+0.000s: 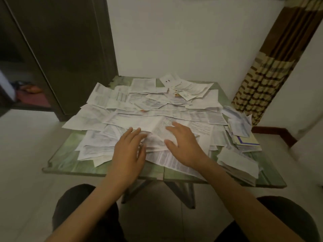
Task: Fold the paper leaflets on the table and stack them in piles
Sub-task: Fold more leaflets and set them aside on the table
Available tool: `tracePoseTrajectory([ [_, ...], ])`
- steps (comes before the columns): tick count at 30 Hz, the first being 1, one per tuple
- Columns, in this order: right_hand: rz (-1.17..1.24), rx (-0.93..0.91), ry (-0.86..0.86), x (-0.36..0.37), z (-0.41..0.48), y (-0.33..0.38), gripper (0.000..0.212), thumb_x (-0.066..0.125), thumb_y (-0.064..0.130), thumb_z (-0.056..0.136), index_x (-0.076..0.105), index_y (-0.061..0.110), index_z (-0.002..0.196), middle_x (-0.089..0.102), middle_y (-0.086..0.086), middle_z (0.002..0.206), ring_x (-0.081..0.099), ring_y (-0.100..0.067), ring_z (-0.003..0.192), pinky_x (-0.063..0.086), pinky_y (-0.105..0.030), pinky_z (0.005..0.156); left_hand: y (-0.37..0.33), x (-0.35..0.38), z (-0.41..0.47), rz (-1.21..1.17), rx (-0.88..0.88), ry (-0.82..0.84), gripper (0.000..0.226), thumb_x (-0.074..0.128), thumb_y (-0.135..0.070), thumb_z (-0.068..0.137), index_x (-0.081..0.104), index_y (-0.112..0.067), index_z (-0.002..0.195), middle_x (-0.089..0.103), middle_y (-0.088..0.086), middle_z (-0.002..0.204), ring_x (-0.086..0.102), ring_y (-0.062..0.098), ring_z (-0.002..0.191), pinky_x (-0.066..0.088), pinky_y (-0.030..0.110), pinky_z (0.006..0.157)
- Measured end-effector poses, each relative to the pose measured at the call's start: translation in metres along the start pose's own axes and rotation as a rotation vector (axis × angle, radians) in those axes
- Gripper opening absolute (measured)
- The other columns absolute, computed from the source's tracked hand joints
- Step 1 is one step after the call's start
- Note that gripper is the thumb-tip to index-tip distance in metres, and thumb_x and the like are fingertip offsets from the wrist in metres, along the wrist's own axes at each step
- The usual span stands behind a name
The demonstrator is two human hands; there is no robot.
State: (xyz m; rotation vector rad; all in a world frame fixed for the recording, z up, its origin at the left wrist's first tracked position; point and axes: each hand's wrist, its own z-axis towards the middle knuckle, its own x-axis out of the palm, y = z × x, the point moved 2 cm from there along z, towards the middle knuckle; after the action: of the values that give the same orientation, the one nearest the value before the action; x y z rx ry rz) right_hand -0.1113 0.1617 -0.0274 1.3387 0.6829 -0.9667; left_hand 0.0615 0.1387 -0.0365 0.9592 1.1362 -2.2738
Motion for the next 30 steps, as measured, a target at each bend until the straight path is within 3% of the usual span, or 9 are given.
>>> tracePoseTrajectory([
  [3,-0.169,0.045,0.021,-0.006,0.036,-0.004,0.051,0.04,0.032,0.099,0.03,0.014,0.145,0.012,-0.007,0.157,0.01,-0.024,0.143,0.008,-0.036,0.114,0.009,-0.007,0.008,0.018,-0.019,0.009,0.031,0.058,-0.009,0.09,0.061,-0.008,0.121,0.053,0.013,0.135,0.037,0.029,0.134,0.019,0.03,0.108],
  [8,-0.423,0.112,0.243,0.006,0.069,-0.02,0.051,0.029,0.031,0.101,0.029,0.005,0.145,0.003,-0.009,0.158,0.003,-0.026,0.144,0.005,-0.037,0.115,0.01,-0.013,0.021,-0.028,-0.032,0.022,0.033,0.053,-0.011,0.093,0.057,-0.007,0.125,0.048,0.011,0.139,0.031,0.026,0.137,0.013,0.023,0.108],
  [14,-0.42,0.044,0.121,0.007,0.07,-0.012,0.053,0.033,0.026,0.099,0.021,0.004,0.146,0.015,-0.007,0.156,0.011,-0.023,0.142,0.006,-0.034,0.114,0.016,-0.015,0.021,-0.084,-0.053,0.043,0.034,0.05,-0.014,0.095,0.054,-0.01,0.128,0.045,0.005,0.142,0.027,0.019,0.138,0.01,0.015,0.105],
  [17,-0.359,-0.05,0.031,0.003,0.064,0.004,0.055,0.035,0.027,0.099,0.018,0.006,0.148,0.015,-0.005,0.156,0.01,-0.02,0.143,0.004,-0.032,0.114,0.021,-0.015,0.021,-0.206,-0.152,0.032,0.032,0.05,-0.012,0.094,0.056,-0.012,0.126,0.049,0.002,0.136,0.037,0.016,0.131,0.018,0.012,0.1],
  [23,-0.211,-0.242,-0.121,-0.009,0.046,0.054,0.057,0.041,0.025,0.097,0.019,0.01,0.148,0.018,-0.001,0.154,0.01,-0.016,0.141,0.003,-0.028,0.114,0.023,-0.022,0.03,-0.524,-0.397,0.024,0.029,0.049,-0.022,0.096,0.056,-0.017,0.124,0.057,-0.004,0.123,0.052,0.011,0.115,0.042,0.028,0.097],
  [26,-0.09,-0.305,-0.192,-0.022,0.04,0.079,0.055,0.045,0.022,0.096,0.024,0.011,0.147,0.023,0.0,0.153,0.015,-0.014,0.14,0.006,-0.024,0.112,0.021,-0.031,0.031,-0.555,-0.414,0.003,0.031,0.049,-0.022,0.096,0.054,-0.018,0.126,0.056,-0.002,0.126,0.052,0.012,0.114,0.044,0.034,0.099],
  [30,0.276,-0.267,-0.264,-0.045,0.041,0.103,0.046,0.052,0.012,0.094,0.042,0.009,0.139,0.039,0.0,0.144,0.034,-0.011,0.131,0.023,-0.017,0.108,0.021,-0.043,0.035,-0.58,-0.45,-0.047,0.036,0.05,-0.023,0.096,0.048,-0.018,0.131,0.052,-0.002,0.13,0.048,0.008,0.11,0.037,0.022,0.089],
])
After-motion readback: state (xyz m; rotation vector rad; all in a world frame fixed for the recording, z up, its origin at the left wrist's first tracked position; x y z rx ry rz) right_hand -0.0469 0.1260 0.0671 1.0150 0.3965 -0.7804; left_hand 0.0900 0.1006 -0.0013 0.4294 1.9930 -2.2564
